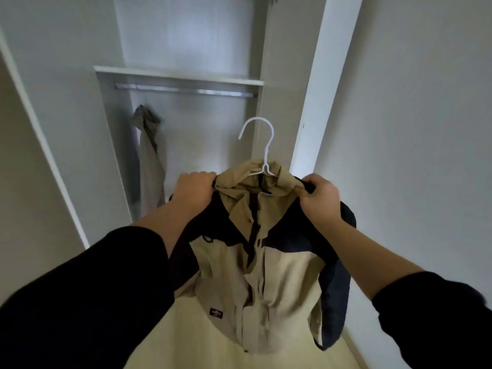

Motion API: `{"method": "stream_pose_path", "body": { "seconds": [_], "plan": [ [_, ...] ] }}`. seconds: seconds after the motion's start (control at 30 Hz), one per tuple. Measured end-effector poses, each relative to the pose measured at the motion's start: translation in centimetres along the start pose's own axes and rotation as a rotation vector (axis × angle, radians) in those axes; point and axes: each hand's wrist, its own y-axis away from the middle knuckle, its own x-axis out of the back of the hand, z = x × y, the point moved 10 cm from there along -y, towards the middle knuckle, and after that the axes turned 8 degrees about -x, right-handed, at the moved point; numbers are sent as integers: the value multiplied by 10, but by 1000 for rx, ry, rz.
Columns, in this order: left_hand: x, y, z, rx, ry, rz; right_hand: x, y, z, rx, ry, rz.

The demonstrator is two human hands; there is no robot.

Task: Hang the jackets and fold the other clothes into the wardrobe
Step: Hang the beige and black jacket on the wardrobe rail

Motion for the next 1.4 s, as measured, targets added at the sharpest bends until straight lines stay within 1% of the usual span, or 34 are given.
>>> {"method": "stream_pose_path", "body": {
  "seconds": [0.03, 0.07, 0.13, 0.17, 0.2, 0.3, 0.4, 0.47, 0.57, 0.67, 0.7, 0.77, 0.8, 0.87, 0.9, 1.03, 1.1, 1.17, 1.23, 1.33, 1.4],
  "plan": [
    [18, -2, -11, -2, -81, 1, 0, -8, -25, 101, 105, -18],
    [26, -2, -21, -8, -122, -41, -8, -11, -44, 187, 227, -66],
    [22, 2, -39, -25, -134, -196, -33, -14, -60, 239, 419, -189],
    [17, 5, -48, -19, -141, -276, -45, -12, -63, 240, 470, -225],
    [15, 7, -58, -2, -152, -319, -55, -9, -67, 248, 493, -235],
    [24, 0, -84, 2, -213, -277, -76, -14, -82, 273, 481, -236],
    [30, -15, -109, 37, -248, -259, -96, -34, -95, 262, 470, -301],
    [21, -27, -137, 144, -119, -283, -113, -49, -99, 227, 396, -339],
    [-6, -43, -179, 323, 120, -357, -144, -77, -96, 145, 274, -343],
    [-38, -76, -200, 402, 339, -397, -196, -115, -84, 55, 268, -382],
    [-53, -89, -204, 433, 466, -408, -217, -131, -78, 20, 268, -405],
    [-84, -113, -210, 551, 747, -461, -265, -167, -66, -63, 253, -465],
    [-98, -126, -211, 572, 829, -505, -288, -184, -60, -115, 240, -502],
    [-130, -152, -222, 586, 863, -576, -335, -220, -49, -234, 167, -570],
    [-140, -159, -227, 593, 858, -592, -353, -232, -45, -308, 85, -593],
    [-177, -196, -264, 636, 938, -583, -430, -265, -39, -726, -399, -677],
    [-195, -215, -285, 627, 967, -614, -470, -277, -50, -841, -527, -768],
    [-209, -235, -309, 613, 964, -675, -505, -292, -67, -884, -613, -842],
    [-221, -259, -334, 558, 948, -747, -536, -306, -85, -903, -703, -878],
    [-233, -298, -377, 468, 924, -794, -584, -332, -117, -859, -834, -906],
    [-241, -323, -402, 423, 897, -820, -612, -354, -139, -825, -864, -901]
  ]
}}
